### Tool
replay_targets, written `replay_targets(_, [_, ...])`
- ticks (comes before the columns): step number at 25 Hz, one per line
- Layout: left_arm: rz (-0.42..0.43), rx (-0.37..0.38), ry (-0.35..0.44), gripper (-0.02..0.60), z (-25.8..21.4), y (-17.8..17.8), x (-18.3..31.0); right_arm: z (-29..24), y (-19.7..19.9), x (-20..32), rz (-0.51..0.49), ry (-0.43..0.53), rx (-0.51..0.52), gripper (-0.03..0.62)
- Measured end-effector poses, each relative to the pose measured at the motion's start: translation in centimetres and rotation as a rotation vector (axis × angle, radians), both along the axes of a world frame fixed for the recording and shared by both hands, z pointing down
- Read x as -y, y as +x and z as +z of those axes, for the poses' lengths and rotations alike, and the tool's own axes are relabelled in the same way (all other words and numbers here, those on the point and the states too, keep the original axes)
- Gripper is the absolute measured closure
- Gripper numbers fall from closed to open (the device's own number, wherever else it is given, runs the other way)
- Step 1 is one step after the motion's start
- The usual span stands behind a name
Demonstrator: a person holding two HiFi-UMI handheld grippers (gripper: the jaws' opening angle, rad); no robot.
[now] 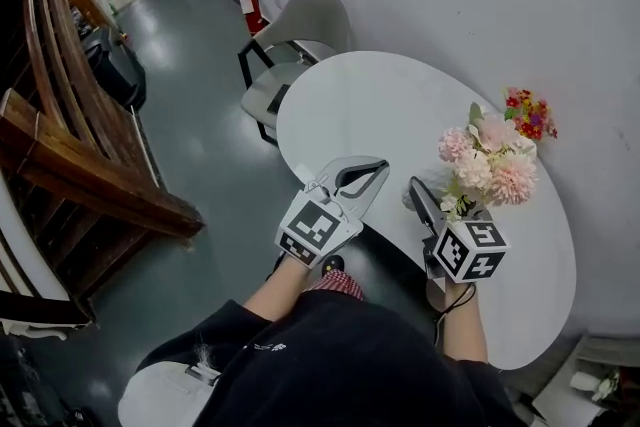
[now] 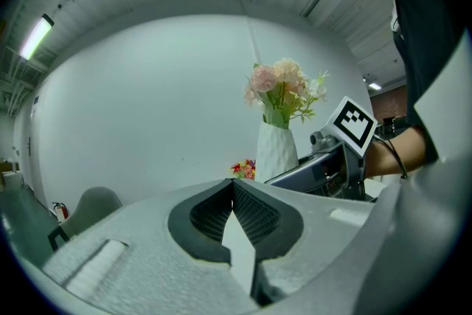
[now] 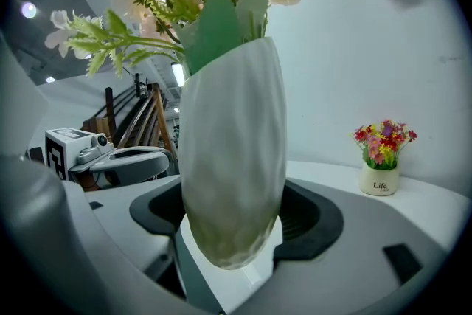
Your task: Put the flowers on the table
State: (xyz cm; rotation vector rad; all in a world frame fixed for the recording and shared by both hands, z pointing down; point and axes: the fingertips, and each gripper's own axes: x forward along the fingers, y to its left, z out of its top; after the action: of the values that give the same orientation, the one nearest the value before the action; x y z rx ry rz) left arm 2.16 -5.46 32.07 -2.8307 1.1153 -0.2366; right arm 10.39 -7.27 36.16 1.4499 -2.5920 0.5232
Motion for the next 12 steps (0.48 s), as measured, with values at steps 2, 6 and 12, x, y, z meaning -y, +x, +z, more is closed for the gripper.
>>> replay_targets(2, [0.008,0.001,-0.005,0.577,0.1,-0.5,0.7,0.1,-0.4,0.7,0.007,-0.007,-0.002,0.227])
replay_targets(6, [0.016,0.0,-0.013,0.577,0.1,-1.8,2.2,-0.2,-1.4,1.9,0.021,-0.01,-0.01,0.227])
replay_targets(12, [0.036,-0.014,-0.008,0.577,-0.1,-3.3,4.5,-0.4,-2.8,4.0,0.053,-0.002,-0.016,0.227])
